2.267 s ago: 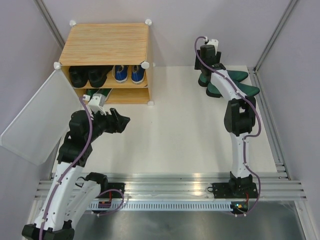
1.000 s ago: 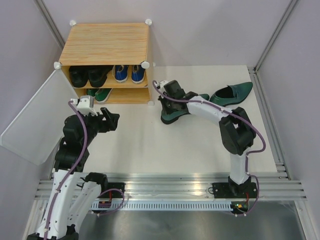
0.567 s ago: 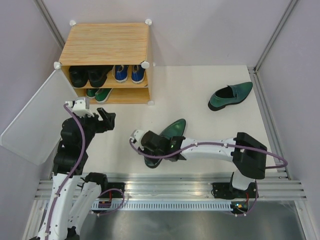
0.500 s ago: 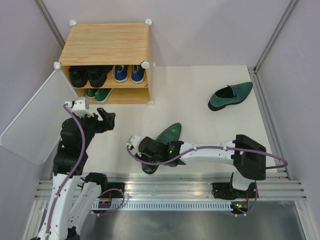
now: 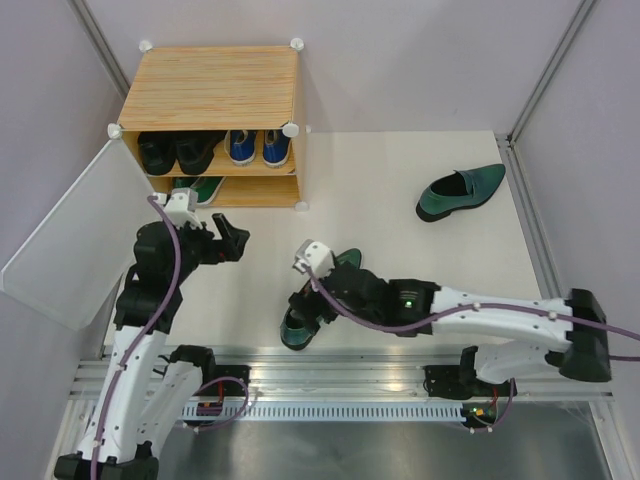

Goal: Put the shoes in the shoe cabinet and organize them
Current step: Move the shoe to the center of the board, then pick up the shoe from the center of the board.

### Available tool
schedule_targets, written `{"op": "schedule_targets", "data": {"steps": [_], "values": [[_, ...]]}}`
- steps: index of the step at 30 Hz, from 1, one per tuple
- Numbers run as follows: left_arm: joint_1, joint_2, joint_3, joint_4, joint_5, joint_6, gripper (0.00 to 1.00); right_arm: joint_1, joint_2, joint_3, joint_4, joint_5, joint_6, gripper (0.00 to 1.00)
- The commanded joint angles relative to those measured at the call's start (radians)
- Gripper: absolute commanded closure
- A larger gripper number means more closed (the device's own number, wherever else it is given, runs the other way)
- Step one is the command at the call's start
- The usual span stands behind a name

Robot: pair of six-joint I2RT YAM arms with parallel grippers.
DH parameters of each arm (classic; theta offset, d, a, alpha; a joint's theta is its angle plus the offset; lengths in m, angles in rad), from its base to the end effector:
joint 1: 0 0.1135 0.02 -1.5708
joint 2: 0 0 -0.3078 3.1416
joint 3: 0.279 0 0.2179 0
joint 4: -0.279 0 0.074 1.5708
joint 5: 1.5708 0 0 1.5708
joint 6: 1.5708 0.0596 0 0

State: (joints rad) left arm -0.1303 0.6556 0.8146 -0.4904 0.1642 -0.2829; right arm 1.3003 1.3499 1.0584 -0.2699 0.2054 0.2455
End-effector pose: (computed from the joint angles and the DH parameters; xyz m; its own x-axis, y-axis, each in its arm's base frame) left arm 0.0968 -0.0225 0.3504 -0.3883 -0.2268 -0.8932 0.1802 0.9318 -0.3150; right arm 0.0872 0.2690 0.3406 -0.3561 -0.3936 -0.8475 -0.8358 0.5398 0.1004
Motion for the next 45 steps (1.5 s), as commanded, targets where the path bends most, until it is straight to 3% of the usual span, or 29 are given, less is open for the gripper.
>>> {"op": "schedule_targets", "data": {"steps": [1,4,8,13,19,31,34,38,40,45], "values": [[-0.005,0.035,-0.018,0.067,0.239,0.040,0.01,0.001,-0.177,-0.078,-0.035,0.175,0.061,0.11],[-0.090,0.085,-0.012,0.058,0.276,0.074,0.02,-0.002,-0.339,-0.217,-0.074,0.320,0.139,0.10],[-0.276,0.160,0.021,-0.019,0.149,0.129,0.02,-0.009,-0.577,-0.343,-0.143,0.468,0.297,0.10],[-0.494,0.298,0.052,-0.111,0.006,0.163,0.03,-0.010,-0.817,-0.455,-0.187,0.549,0.359,0.10],[-0.558,0.361,0.070,-0.154,-0.019,0.168,0.12,-0.012,-0.910,-0.465,-0.239,0.604,0.367,0.10],[-0.606,0.636,0.089,-0.168,0.043,0.151,0.23,-0.012,-0.896,-0.469,-0.239,0.670,0.376,0.10],[-0.614,0.680,0.095,-0.169,0.063,0.151,0.32,-0.013,-0.913,-0.479,-0.238,0.678,0.380,0.10],[-0.615,0.702,0.103,-0.177,0.051,0.140,0.52,-0.010,-0.913,-0.480,-0.239,0.693,0.382,0.10],[-0.615,0.710,0.106,-0.177,0.049,0.137,0.57,-0.012,-0.907,-0.480,-0.238,0.693,0.380,0.10],[-0.614,0.716,0.109,-0.192,-0.024,0.116,0.93,-0.012,-0.903,-0.477,-0.239,0.697,0.377,0.10]]}}
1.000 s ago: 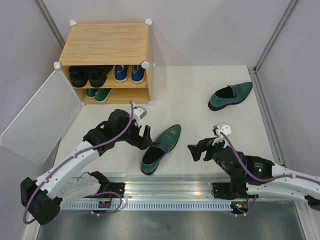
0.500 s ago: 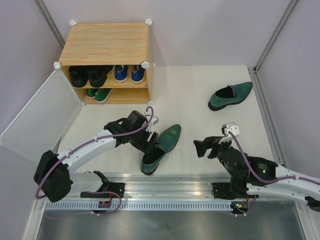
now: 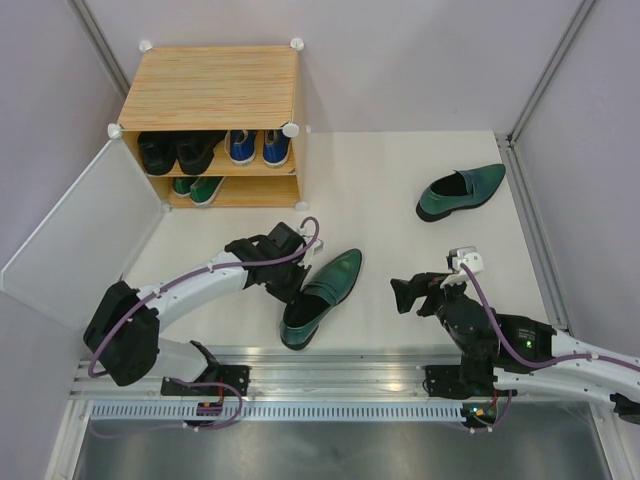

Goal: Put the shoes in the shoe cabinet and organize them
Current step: Pick up the shoe from the center of the board, then place the shoe in the shoe cabinet.

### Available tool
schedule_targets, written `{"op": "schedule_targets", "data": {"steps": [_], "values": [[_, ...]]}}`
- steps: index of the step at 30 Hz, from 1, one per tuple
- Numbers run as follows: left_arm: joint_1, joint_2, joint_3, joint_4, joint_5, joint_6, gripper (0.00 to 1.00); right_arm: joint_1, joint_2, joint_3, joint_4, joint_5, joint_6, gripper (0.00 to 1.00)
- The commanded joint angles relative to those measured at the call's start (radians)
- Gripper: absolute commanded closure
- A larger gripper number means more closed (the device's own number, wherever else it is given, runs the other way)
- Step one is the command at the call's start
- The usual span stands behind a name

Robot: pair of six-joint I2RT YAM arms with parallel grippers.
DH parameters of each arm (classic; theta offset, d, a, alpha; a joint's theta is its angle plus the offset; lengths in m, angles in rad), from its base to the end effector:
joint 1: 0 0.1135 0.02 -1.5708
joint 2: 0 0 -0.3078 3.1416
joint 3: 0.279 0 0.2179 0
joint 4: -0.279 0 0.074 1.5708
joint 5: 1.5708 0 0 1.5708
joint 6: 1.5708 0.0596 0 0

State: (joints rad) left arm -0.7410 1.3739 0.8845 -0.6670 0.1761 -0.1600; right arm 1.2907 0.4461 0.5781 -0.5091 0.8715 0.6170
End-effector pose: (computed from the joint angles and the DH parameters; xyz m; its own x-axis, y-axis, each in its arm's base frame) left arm 0.1599 -0.1605 0.2484 -0.7809 0.5019 -0.3719 0.5999 0.7685 -0.2225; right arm 0.0567 0.0321 0.2920 -0.3271 0.2100 -0.9214 -0.2852 0.9076 0.3081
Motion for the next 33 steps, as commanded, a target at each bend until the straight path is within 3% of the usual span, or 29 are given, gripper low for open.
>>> {"op": "schedule_targets", "data": {"steps": [1,9,20,33], "values": [[-0.004,-0.010,0.041,-0.022,-0.056,-0.010,0.98,-0.001,0.000,0.005,0.001,0.030,0.004,0.10],[0.018,-0.150,0.044,-0.028,-0.237,-0.044,0.98,-0.001,0.006,0.006,0.001,0.024,0.003,0.10],[0.307,-0.263,0.010,-0.052,-0.201,-0.072,0.98,-0.004,0.025,0.016,0.011,0.011,-0.010,0.10],[0.486,-0.223,0.076,-0.039,-0.299,-0.053,0.98,-0.002,0.037,0.016,0.029,0.003,-0.025,0.10]]}}
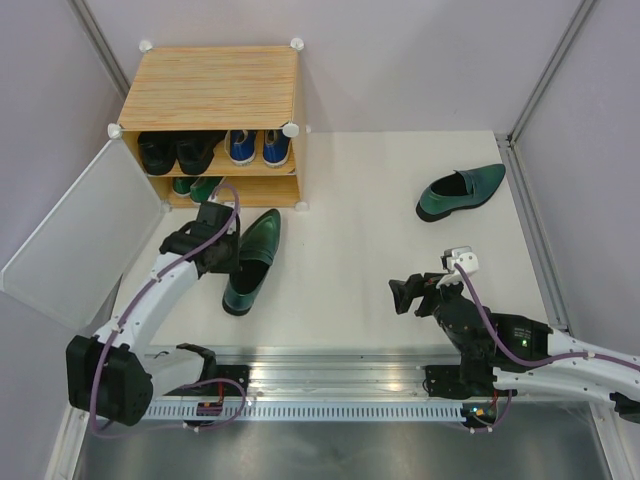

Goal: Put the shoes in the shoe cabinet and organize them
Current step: Place the shoe in the shoe cabinet.

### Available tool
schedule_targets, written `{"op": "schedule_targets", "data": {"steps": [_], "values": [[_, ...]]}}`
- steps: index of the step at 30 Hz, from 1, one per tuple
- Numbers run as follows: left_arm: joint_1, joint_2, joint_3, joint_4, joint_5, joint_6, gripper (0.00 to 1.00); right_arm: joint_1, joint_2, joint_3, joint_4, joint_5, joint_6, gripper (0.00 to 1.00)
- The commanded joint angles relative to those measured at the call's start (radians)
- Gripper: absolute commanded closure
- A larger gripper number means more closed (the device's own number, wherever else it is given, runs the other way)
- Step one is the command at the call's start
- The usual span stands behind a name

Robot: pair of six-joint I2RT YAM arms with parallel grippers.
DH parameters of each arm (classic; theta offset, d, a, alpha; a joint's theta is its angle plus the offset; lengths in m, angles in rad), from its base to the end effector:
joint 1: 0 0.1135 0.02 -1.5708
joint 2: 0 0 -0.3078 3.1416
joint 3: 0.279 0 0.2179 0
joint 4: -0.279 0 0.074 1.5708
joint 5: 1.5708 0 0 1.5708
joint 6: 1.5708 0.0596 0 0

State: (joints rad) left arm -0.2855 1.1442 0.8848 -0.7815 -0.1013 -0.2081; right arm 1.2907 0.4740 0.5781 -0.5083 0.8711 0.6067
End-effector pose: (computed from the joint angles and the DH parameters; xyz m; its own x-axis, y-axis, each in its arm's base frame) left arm 0.1724 -0.0443 0.2830 -0.8578 0.0376 -0.5126 0.0551 0.9983 -0.0191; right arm 0.0581 0.0370 0.2912 -0.3313 0.1764 -0.9269 -0.2867 0.9171 0.2770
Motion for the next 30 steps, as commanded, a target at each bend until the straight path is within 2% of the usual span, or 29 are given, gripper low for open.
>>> {"op": "schedule_targets", "data": {"steps": [1,10,13,20,27,30], "values": [[0.035,0.029,0.101,0.086,-0.020,0.009,0.98,-0.002,0.009,0.016,0.030,0.000,-0.016,0.10],[0.164,0.222,0.255,0.252,0.040,0.055,0.98,-0.002,-0.009,0.000,0.030,-0.007,-0.013,0.10],[0.232,0.319,0.315,0.304,0.096,0.049,0.98,-0.002,-0.014,-0.001,0.031,-0.001,-0.013,0.11],[0.275,0.430,0.384,0.476,0.271,0.072,0.98,-0.002,0.000,-0.003,0.030,0.016,-0.013,0.10],[0.282,0.561,0.502,0.496,0.304,0.107,0.98,-0.002,0.029,0.000,0.028,0.032,-0.015,0.11],[0.339,0.609,0.546,0.498,0.310,0.095,0.98,-0.002,0.046,0.003,0.025,0.042,-0.015,0.10]]}}
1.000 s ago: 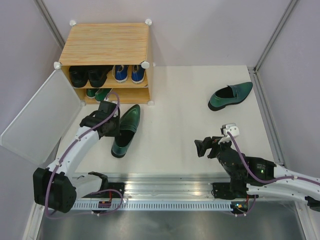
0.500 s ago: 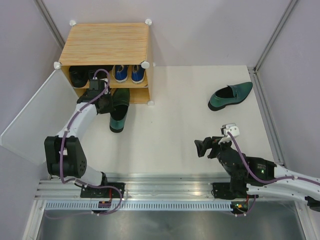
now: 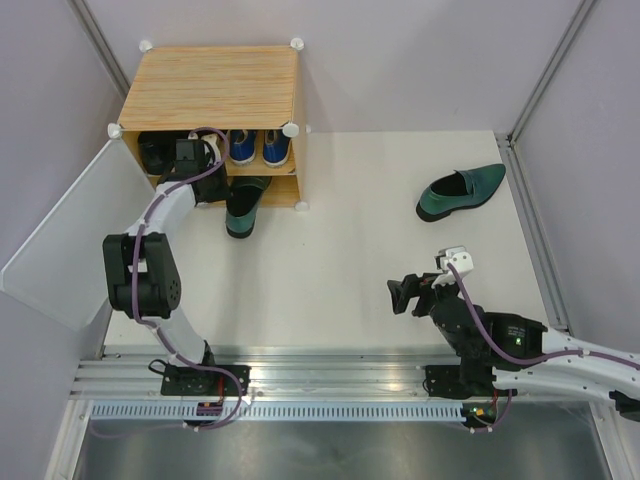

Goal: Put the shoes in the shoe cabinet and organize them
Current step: Place the shoe in the shoe cabinet.

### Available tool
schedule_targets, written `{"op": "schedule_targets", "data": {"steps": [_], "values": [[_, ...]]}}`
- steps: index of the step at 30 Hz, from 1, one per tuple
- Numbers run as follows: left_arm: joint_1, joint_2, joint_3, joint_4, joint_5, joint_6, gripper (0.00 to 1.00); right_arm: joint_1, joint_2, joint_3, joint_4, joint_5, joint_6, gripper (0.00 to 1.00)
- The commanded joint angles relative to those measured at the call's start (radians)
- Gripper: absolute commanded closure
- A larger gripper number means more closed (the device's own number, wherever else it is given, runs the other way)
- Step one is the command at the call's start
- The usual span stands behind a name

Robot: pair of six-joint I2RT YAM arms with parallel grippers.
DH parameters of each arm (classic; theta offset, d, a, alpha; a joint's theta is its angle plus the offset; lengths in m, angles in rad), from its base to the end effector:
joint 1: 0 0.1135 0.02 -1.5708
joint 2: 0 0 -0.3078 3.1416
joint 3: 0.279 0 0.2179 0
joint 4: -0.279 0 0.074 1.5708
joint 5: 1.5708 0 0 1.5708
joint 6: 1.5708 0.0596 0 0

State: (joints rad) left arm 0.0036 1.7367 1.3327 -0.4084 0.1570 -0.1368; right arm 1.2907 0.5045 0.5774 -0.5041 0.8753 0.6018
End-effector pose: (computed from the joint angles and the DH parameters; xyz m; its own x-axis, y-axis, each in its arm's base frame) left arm 0.3784 -0.0080 0.2935 -0.7333 -0.1373 -0.6659 0.0040 0.9785 -0.2062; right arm 0.0597 0.0421 0.2905 -0.3347 0.1486 -0.9305 -0.2833 0.9259 0.2498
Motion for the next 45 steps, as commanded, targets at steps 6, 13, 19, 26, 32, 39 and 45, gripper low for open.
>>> {"op": "schedule_targets", "data": {"steps": [6,13,19,26,32,39,45], "values": [[0.119,0.090,0.141,0.167,0.154,0.000,0.98,-0.002,0.028,0.009,0.012,0.060,-0.005,0.11],[0.136,0.185,0.212,0.168,0.250,0.009,0.98,-0.004,0.048,0.012,0.004,0.074,0.000,0.11],[0.134,0.189,0.174,0.174,0.237,-0.026,0.70,-0.002,0.088,0.019,-0.001,0.079,0.000,0.11],[0.134,0.121,0.091,0.180,0.159,-0.041,0.43,-0.002,0.071,0.019,-0.002,0.065,0.003,0.10],[0.134,-0.021,-0.019,0.171,0.128,-0.104,0.28,-0.002,0.046,0.018,-0.002,0.042,0.001,0.11],[0.128,-0.221,-0.197,0.132,0.118,-0.103,0.11,-0.001,0.014,0.007,0.006,0.002,-0.007,0.10],[0.078,-0.246,-0.242,0.037,0.072,0.003,0.01,-0.002,-0.018,-0.007,0.021,-0.025,-0.017,0.10]]}}
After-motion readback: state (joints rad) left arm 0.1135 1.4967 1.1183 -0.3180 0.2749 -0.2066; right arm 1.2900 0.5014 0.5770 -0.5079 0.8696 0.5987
